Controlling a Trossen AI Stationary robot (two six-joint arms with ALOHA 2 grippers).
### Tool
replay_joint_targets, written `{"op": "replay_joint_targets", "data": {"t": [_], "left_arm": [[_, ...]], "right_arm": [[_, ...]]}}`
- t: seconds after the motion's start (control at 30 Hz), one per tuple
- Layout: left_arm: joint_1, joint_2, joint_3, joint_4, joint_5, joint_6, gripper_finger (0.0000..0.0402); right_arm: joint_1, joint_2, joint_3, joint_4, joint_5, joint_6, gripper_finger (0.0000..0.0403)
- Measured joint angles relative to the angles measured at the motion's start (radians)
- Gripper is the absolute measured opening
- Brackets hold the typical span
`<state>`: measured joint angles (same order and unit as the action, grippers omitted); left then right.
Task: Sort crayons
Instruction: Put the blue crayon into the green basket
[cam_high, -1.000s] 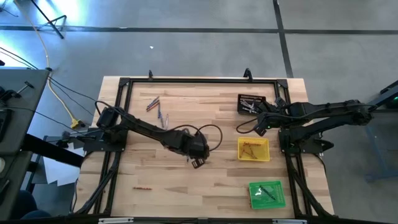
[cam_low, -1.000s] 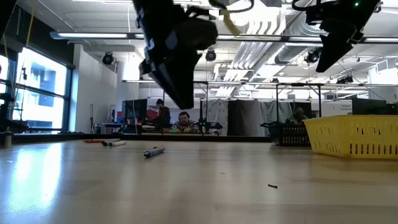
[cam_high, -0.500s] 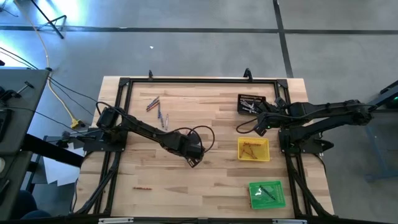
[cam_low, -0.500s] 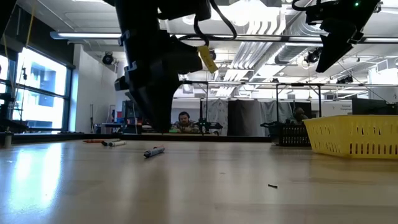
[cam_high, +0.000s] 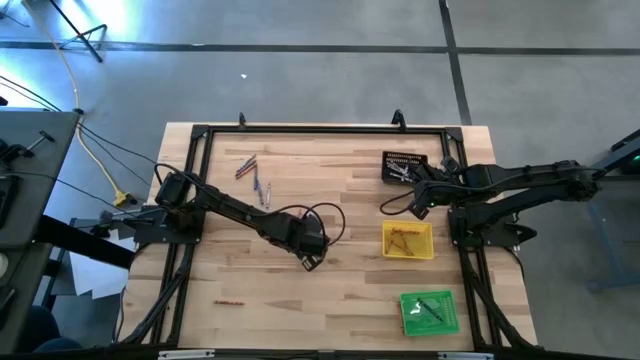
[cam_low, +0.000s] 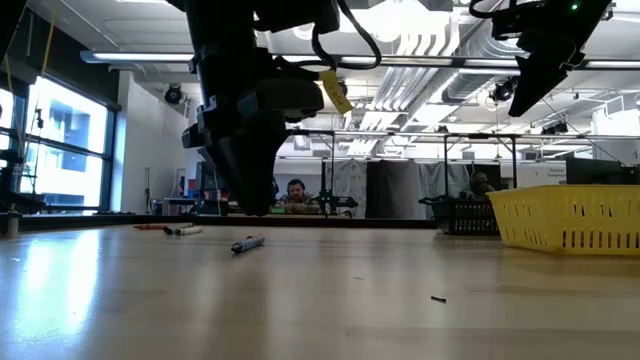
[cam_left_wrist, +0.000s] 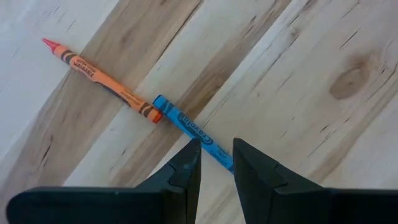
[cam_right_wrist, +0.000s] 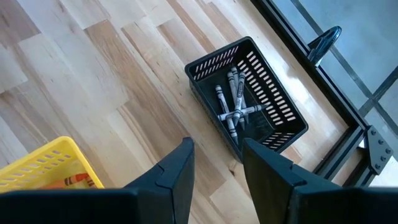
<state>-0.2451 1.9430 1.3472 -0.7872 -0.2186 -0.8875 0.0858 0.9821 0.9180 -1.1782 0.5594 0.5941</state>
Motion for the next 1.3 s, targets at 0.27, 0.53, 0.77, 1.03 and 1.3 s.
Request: {"op": "replay_joint_targets", "data": {"t": [0.27,0.53,0.77,1.03,1.3], "left_arm": [[0.0,0.0,0.0,0.007,0.053,0.077,0.0079],[-0.004,0.0,0.0,0.011,0.06,0.071,0.0079],[-0.003,0.0,0.0,0.04,-0.006,-0.186,0.0089],[-0.006,0.0,0.0,0.053,0.035,-0.175,0.0095],[-0.017,0.0,0.0,0.052,0.052,-0.196,0.0125]], "right_arm": [[0.0,0.0,0.0,0.0,0.0,0.0,0.0129],[0.0,0.0,0.0,0.0,-0.003,-0.016,0.0129],[0.0,0.0,0.0,0.0,-0.01,-0.019,0.0129],[0.0,0.0,0.0,0.0,-0.13,-0.017,0.0129],[0.0,0.0,0.0,0.001,-0.22,-0.018,0.0129]]}}
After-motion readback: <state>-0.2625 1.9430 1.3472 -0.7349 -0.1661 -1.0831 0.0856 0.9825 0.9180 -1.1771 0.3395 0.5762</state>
